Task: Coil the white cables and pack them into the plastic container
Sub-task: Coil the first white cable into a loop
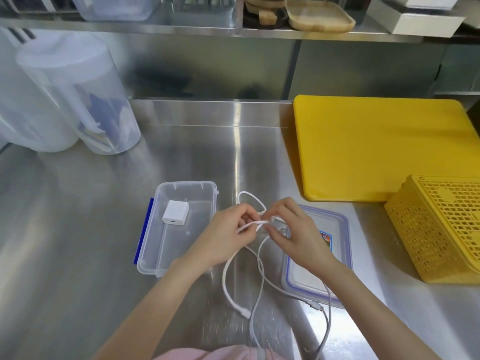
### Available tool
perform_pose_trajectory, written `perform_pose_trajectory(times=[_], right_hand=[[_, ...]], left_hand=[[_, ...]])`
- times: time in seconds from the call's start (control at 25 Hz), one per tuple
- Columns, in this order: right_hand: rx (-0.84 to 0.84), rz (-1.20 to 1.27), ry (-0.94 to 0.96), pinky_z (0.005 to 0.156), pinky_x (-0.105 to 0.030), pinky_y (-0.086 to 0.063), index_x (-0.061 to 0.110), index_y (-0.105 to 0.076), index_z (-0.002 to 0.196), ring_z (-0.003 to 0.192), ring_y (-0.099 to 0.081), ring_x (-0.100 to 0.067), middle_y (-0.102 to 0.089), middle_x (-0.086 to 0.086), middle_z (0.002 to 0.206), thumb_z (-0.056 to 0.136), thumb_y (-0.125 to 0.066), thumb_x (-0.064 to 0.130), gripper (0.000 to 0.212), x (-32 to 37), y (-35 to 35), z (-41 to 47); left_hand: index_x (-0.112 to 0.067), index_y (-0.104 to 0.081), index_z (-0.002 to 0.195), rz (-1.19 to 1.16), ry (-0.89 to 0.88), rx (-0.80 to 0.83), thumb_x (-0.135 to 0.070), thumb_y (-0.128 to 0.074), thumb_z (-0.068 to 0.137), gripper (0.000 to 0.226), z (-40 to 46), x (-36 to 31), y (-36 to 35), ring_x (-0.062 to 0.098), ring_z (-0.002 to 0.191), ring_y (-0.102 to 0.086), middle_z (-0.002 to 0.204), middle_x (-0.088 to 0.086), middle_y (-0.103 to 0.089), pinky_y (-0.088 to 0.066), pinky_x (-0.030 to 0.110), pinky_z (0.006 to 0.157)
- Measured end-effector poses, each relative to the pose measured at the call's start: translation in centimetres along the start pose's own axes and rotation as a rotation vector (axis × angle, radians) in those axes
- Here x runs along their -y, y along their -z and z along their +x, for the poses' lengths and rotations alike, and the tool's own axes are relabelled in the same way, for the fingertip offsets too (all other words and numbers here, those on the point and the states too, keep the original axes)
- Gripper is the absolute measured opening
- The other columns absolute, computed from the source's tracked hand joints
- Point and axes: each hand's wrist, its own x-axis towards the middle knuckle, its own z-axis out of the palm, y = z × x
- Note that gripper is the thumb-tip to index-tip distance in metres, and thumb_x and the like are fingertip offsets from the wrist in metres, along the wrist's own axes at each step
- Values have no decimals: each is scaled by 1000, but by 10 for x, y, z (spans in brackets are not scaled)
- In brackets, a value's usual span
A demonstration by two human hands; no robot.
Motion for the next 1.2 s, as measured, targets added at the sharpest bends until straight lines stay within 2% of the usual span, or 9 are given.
perform_pose_trajectory(times=[0.2, 0.36, 0.44, 0.56, 0.72, 0.88, 1.0, 1.12, 1.2], right_hand=[[-213, -13, 40, 69, -13, -37, 11, -63, 90, 81, -48, -7, -49, 6, 88, 82, -59, 12, 9, 20, 14, 26], [-201, -123, 11, 63, -23, -38, 9, -56, 86, 78, -43, -11, -48, 1, 84, 81, -59, 10, 6, 29, 13, 43], [-200, -119, -36, 58, -26, -37, 14, -50, 82, 71, -42, -13, -45, 2, 82, 84, -57, 11, 8, 27, 10, 48], [-150, -105, -149, 60, -34, -42, 15, -47, 79, 67, -48, -20, -49, -1, 81, 90, -52, 13, 12, 11, 10, 45], [-66, -179, -182, 64, -30, -40, 8, -60, 90, 75, -48, -17, -66, -6, 86, 94, -46, 19, 18, -1, 12, 40], [-64, 152, -255, 51, -9, -37, 13, -63, 94, 51, -51, 4, -61, 6, 70, 97, -38, 24, 27, 13, 23, 48], [-91, 244, -281, 51, -17, -34, 25, -61, 98, 46, -44, -4, -47, 7, 55, 98, -34, 24, 27, 24, 25, 50], [14, 141, -257, 50, -22, -32, 17, -56, 98, 48, -41, -6, -45, 3, 57, 96, -32, 15, 25, 34, 25, 51], [180, -39, -153, 55, -19, -33, 10, -51, 116, 62, -46, -10, -56, -4, 77, 93, -32, 7, 29, 40, 26, 49]], left_hand=[[-25, -52, 79, 82, -119, -142, -15, -54, 88, 13, 16, -29, 26, -9, 61, -50, 62, -15, -50, -36, 6, 58], [-24, -46, 80, 321, -90, -90, -27, -47, 92, 12, 30, -45, 33, 12, 57, -42, 51, -10, -42, -35, 31, 61], [-24, -44, 79, 306, -99, -131, -28, -44, 93, 15, 33, -54, 35, 11, 58, -43, 52, -12, -42, -36, 24, 60], [-28, -45, 72, 42, -64, -246, -26, -43, 93, 22, 40, -69, 51, -3, 48, -47, 50, -12, -45, -34, 11, 47], [-21, -47, 72, -308, 14, -253, -24, -37, 96, 26, 52, -78, 76, 2, 35, -32, 39, -16, -42, -27, 9, 38], [-17, -40, 68, -400, 93, -199, -29, -35, 97, 32, 51, -72, 68, 5, 39, -30, 41, -13, -36, -26, 17, 43], [-15, -53, 74, -593, 145, -129, -23, -31, 99, 34, 44, -60, 59, 9, 45, -41, 44, -9, -47, -36, 24, 55], [-10, -61, 95, -1033, 102, 82, -15, -36, 94, 25, 37, -55, 54, 9, 55, -49, 58, -6, -55, -44, 22, 58], [-10, -61, 101, -1095, 59, 109, -14, -40, 91, 24, 35, -55, 53, 7, 58, -52, 62, -6, -57, -47, 19, 57]])
